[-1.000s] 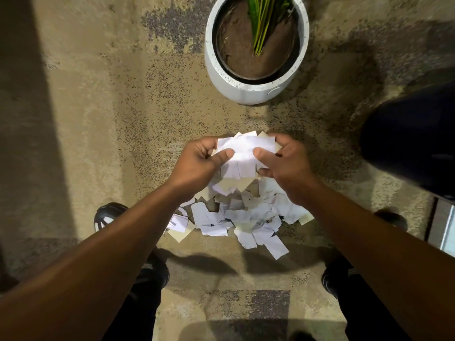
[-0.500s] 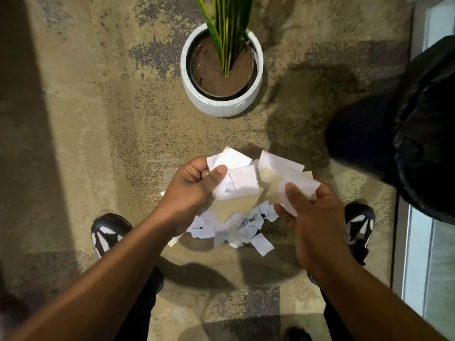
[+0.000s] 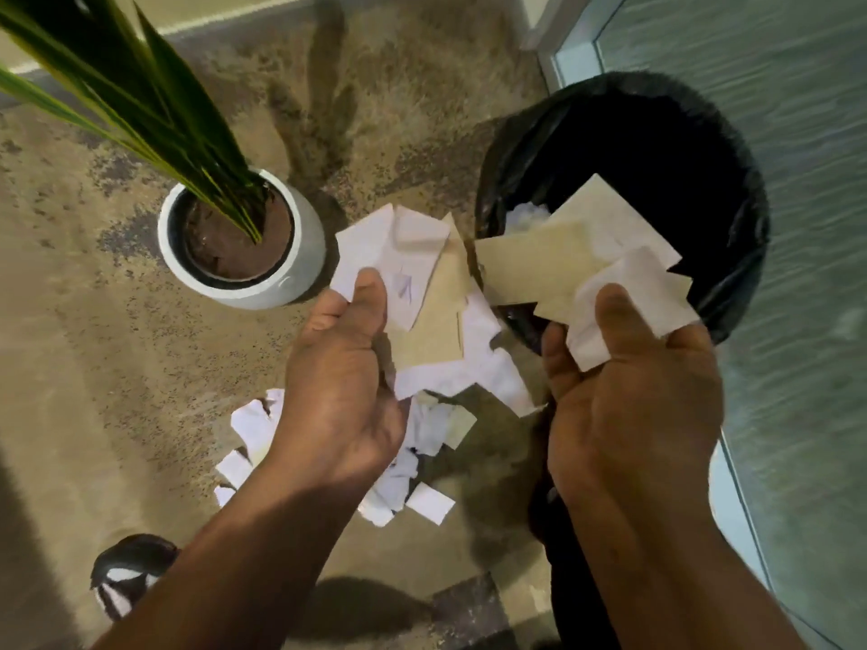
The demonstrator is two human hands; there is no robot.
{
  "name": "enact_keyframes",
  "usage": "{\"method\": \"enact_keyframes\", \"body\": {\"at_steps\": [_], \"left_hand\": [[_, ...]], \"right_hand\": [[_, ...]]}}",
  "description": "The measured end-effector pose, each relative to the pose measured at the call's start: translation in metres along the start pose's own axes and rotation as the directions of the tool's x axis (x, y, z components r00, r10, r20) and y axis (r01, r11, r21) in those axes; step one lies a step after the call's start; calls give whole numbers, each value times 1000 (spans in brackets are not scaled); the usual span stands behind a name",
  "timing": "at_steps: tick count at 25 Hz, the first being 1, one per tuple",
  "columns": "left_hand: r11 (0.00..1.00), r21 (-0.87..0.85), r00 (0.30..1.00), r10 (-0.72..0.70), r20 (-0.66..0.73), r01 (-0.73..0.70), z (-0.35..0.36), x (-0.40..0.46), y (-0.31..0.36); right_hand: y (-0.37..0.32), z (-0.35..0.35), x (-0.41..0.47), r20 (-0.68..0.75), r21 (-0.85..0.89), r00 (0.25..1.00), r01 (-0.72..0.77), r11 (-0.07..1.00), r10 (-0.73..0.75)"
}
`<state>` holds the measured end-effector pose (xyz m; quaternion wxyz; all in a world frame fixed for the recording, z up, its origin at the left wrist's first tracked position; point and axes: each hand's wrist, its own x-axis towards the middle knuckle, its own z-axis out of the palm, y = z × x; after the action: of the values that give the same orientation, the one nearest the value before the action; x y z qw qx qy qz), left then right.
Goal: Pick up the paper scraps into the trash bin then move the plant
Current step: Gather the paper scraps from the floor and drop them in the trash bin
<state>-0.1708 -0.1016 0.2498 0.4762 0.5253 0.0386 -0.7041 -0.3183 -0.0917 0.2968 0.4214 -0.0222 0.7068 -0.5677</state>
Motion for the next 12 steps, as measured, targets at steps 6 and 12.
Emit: {"method": "enact_keyframes", "body": {"at_steps": [6,12], "left_hand": [[989,43,990,140,5,-140,119,25,-32],[969,187,985,171,-23,-164,154,41,-58]], "right_hand": [[-50,-21,40,-102,95,995,24,995,-14],[-61,-37,67,-153,129,983,-85,988,105]]}}
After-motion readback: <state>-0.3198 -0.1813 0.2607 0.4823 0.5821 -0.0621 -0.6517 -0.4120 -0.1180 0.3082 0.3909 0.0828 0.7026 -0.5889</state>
